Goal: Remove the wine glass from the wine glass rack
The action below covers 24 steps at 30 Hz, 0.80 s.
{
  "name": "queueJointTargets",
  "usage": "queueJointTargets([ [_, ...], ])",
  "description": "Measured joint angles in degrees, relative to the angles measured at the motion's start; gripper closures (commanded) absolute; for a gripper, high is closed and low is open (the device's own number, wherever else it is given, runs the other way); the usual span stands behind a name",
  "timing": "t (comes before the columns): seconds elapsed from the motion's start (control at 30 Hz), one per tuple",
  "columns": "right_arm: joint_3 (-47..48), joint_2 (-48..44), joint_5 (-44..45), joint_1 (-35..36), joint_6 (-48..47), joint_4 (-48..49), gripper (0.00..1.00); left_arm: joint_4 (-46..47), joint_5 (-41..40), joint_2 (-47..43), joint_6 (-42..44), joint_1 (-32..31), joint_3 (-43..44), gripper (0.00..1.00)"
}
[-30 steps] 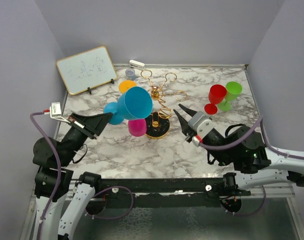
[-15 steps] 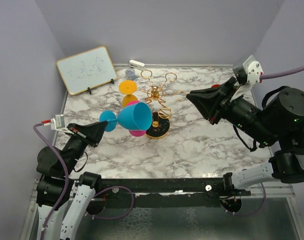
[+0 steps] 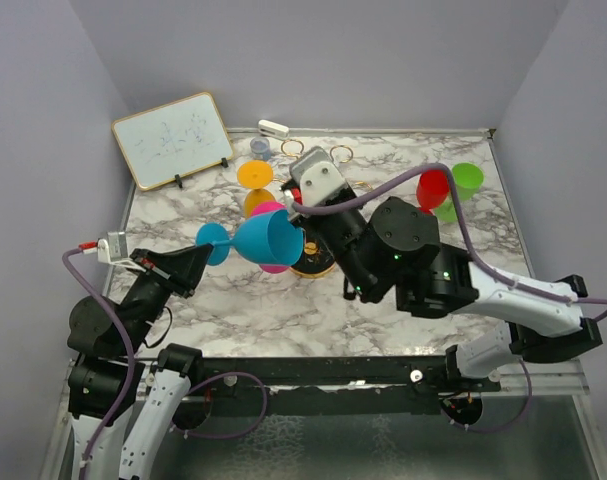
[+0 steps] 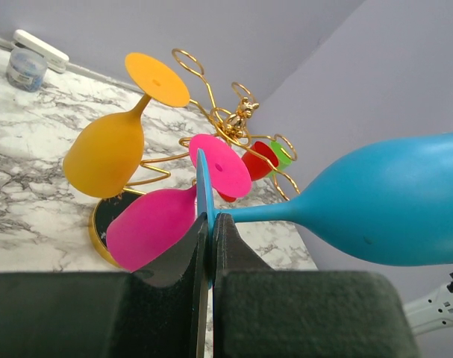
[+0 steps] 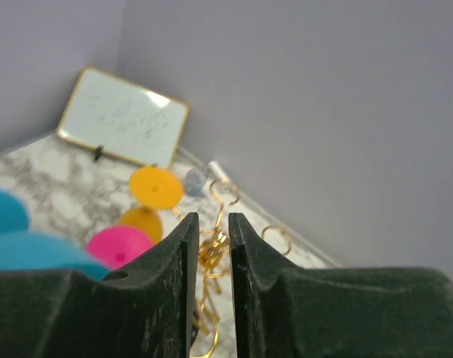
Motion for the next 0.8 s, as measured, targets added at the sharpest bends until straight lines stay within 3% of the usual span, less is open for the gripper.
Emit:
queueJointTargets([
  [0.07,0.4,2.5,2.1,-1.0,-8.0,9.7,0.77,-0.2,0.0,0.0,0.3,0.0,0.7,1.0],
  [0.17,10.6,9.1,2.6,-4.3,-11.3,12.0,0.77,-0.5,0.0,0.0,0.8,0.0,1.4,1.0],
  [0.27,25.0,16.8,1.0,-10.4,-10.7,9.2,0.76,-0.9,0.0,0.0,1.2,0.0,1.5,1.0],
  [0.33,28.7,19.1,-0.3,-15.5,-10.1,8.2,0.77,-1.6,0.0,0.0,1.3,0.0,1.5,1.0],
  [0.43,35.3,22.7,-7.2,-25.1,-2.3,-1.0,0.87,-2.0,0.0,-0.1,1.4,0.0,1.5,1.0],
  [0.47,36.6,23.4,-14.1,-30.6,2.9,-5.7,0.91,-2.1,0.0,-0.1,1.5,0.0,1.5,1.0],
  [0.53,33.8,22.3,-25.6,-39.9,11.4,-11.5,0.96,-2.0,0.2,0.0,1.7,0.0,1.4,1.0],
  [0.63,17.3,15.1,-43.1,-52.4,22.3,-15.9,0.95,-0.9,1.3,1.0,2.1,0.0,1.4,1.0],
  [0.73,2.4,6.7,-59.6,-54.0,29.1,-19.0,0.71,1.1,3.5,3.5,2.5,0.0,1.3,1.0],
  [0.8,-2.0,2.1,-67.1,-52.5,31.3,-19.8,0.59,3.0,5.2,5.8,2.6,0.0,1.2,1.0],
])
